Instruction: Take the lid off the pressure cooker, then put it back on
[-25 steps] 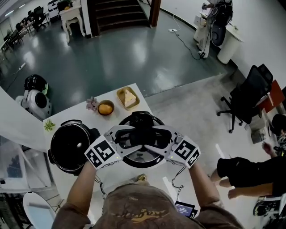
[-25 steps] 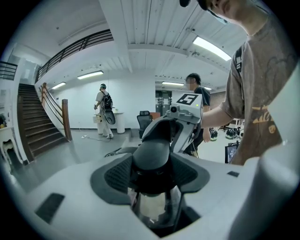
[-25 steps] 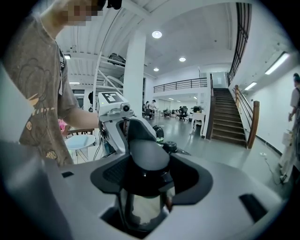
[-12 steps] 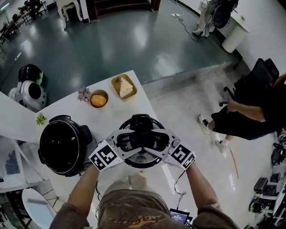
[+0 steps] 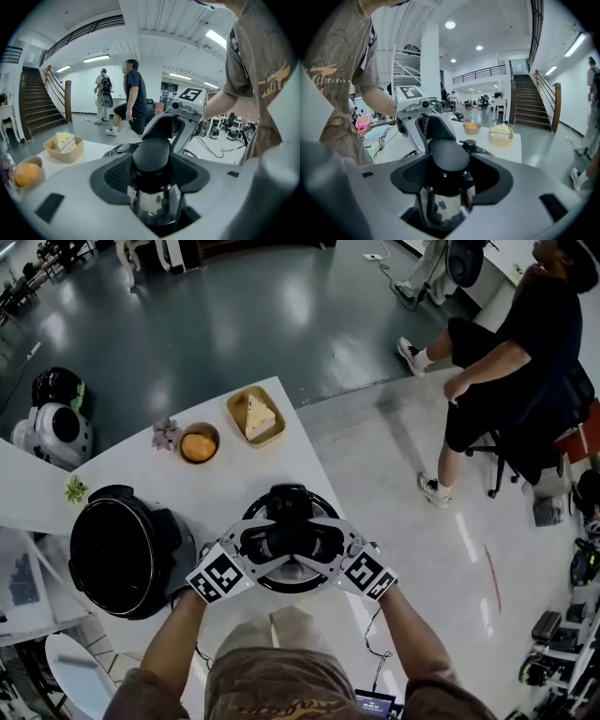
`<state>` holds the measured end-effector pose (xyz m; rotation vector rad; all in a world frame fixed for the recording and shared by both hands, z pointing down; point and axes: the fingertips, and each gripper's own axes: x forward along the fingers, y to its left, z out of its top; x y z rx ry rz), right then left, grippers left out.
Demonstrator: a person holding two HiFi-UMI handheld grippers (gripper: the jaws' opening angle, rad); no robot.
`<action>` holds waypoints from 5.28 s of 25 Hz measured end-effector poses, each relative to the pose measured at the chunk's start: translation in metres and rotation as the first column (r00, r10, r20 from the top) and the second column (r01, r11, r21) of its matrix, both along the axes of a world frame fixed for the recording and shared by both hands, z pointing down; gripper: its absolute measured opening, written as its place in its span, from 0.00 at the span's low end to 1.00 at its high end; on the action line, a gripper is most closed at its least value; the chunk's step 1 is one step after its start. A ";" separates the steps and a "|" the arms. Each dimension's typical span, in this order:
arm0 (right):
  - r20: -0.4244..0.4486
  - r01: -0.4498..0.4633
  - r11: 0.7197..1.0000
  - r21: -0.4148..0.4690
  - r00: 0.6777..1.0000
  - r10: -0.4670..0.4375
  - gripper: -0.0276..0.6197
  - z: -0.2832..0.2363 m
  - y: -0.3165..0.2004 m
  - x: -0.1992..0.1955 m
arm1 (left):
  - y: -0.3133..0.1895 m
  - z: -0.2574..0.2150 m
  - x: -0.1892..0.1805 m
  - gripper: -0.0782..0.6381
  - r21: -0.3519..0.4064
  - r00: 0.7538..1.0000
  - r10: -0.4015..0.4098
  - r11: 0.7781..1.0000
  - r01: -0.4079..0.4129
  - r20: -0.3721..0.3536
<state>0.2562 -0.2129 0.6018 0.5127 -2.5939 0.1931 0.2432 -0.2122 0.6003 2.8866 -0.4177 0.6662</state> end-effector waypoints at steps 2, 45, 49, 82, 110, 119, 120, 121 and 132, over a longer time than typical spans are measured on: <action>-0.002 0.001 1.000 -0.003 1.000 -0.001 0.46 0.005 0.000 -0.001 | 0.000 0.005 -0.001 0.47 -0.001 1.000 -0.002 1.000 0.002 0.003; 0.070 -0.208 0.973 0.102 0.977 0.202 0.44 -0.073 0.021 0.018 | 0.020 -0.064 -0.040 0.55 0.066 0.979 -0.178 0.981 0.185 -0.098; 0.068 -0.205 0.974 0.092 0.978 0.199 0.44 -0.072 0.021 0.014 | 0.019 -0.062 -0.042 0.55 0.057 0.979 -0.179 0.981 0.185 -0.098; -0.019 -0.034 0.997 -0.076 0.999 0.033 0.47 0.026 0.000 0.001 | -0.003 0.035 -0.005 0.53 -0.061 0.995 -0.098 0.993 0.100 0.037; 0.007 -0.035 0.999 -0.018 0.999 0.035 0.45 -0.085 0.000 0.003 | -0.002 -0.075 -0.002 0.48 0.010 0.996 -0.084 0.996 0.084 -0.010; 0.024 -0.030 0.999 0.019 0.999 0.030 0.45 -0.151 0.010 -0.010 | 0.007 -0.140 -0.018 0.48 0.052 0.996 -0.095 0.994 0.094 0.001; 0.023 -0.026 0.999 0.025 0.999 0.026 0.45 -0.156 0.010 -0.012 | 0.007 -0.145 -0.019 0.48 0.056 0.995 -0.100 0.993 0.100 0.001; 0.020 -0.022 0.999 0.033 1.000 0.021 0.45 -0.159 0.011 -0.014 | 0.008 -0.148 -0.021 0.48 0.061 0.994 -0.106 0.992 0.106 0.000; 0.035 0.069 0.996 0.058 0.997 -0.071 0.45 -0.189 0.024 -0.049 | 0.023 -0.179 -0.056 0.48 0.078 0.979 -0.205 0.976 0.204 0.011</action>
